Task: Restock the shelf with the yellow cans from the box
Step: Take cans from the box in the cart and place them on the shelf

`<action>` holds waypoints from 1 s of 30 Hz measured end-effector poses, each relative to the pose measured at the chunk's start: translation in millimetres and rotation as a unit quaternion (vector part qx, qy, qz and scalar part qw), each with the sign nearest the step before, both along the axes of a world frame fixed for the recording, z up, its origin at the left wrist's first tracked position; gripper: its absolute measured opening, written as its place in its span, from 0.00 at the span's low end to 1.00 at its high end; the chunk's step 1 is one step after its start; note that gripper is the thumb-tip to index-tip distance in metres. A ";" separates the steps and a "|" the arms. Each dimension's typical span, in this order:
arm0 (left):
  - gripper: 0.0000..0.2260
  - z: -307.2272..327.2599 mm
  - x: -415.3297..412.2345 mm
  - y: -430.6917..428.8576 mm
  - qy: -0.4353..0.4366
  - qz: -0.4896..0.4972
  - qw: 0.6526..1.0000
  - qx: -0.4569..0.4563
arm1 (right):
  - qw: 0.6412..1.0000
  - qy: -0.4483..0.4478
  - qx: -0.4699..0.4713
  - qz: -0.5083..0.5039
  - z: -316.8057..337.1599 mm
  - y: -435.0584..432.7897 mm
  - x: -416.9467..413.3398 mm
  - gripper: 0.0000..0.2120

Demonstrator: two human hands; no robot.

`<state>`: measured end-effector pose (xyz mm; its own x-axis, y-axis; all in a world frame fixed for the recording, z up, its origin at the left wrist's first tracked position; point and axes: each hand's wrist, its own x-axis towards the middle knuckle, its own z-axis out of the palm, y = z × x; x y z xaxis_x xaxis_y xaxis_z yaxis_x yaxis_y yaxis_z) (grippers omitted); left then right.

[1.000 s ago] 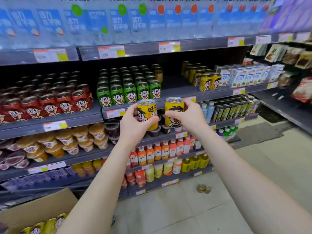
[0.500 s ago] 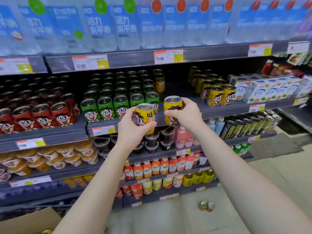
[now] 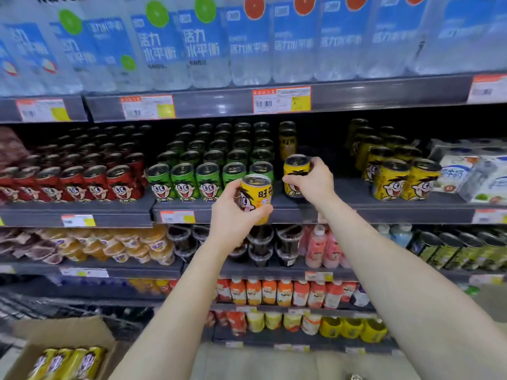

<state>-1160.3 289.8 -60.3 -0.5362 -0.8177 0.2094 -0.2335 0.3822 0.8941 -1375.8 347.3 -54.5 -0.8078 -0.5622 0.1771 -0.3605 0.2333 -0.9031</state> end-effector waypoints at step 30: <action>0.31 -17.4 -25.6 -13.6 0.059 -0.071 0.995 -0.022 | 1.000 0.015 0.003 -0.009 -38.2 -94.0 -68.5 0.30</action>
